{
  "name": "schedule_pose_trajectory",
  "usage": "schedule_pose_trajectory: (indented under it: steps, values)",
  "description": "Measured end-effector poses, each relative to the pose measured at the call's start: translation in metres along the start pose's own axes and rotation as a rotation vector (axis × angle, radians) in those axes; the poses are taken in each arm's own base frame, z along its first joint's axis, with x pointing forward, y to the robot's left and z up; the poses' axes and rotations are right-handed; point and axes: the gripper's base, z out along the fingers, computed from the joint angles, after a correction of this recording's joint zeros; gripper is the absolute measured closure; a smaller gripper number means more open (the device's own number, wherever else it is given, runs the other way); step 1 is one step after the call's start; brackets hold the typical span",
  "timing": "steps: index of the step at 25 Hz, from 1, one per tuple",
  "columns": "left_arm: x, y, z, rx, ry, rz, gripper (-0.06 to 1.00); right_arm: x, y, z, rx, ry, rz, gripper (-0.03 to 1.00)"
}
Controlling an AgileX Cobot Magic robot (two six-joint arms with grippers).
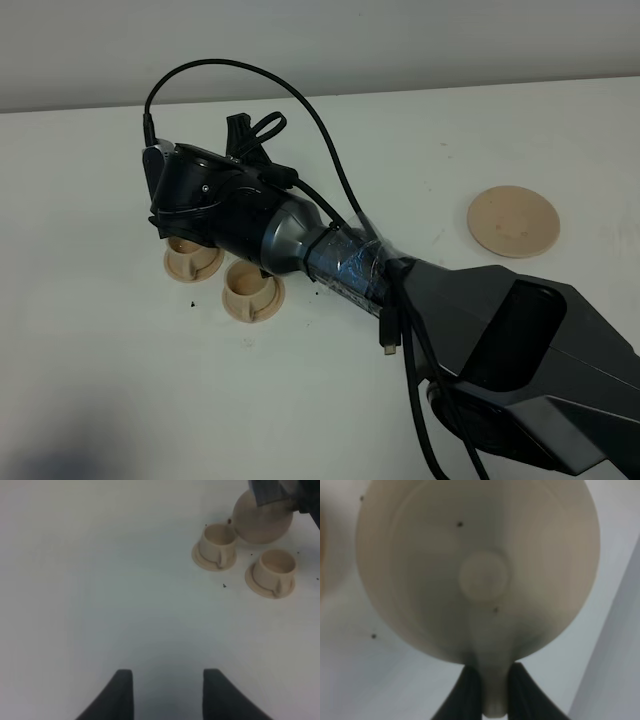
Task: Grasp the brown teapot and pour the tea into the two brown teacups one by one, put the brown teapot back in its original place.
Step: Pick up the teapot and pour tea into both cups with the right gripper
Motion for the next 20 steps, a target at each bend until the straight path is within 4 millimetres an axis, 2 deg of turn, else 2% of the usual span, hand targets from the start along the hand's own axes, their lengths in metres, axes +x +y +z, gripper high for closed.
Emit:
schedule_pose_trajectory:
  steps: [20]
  values:
    - [0.0,0.0,0.0,0.0,0.0,0.0,0.57,-0.0053,0.0006,-0.0075,0.062,0.023,-0.05,0.84]
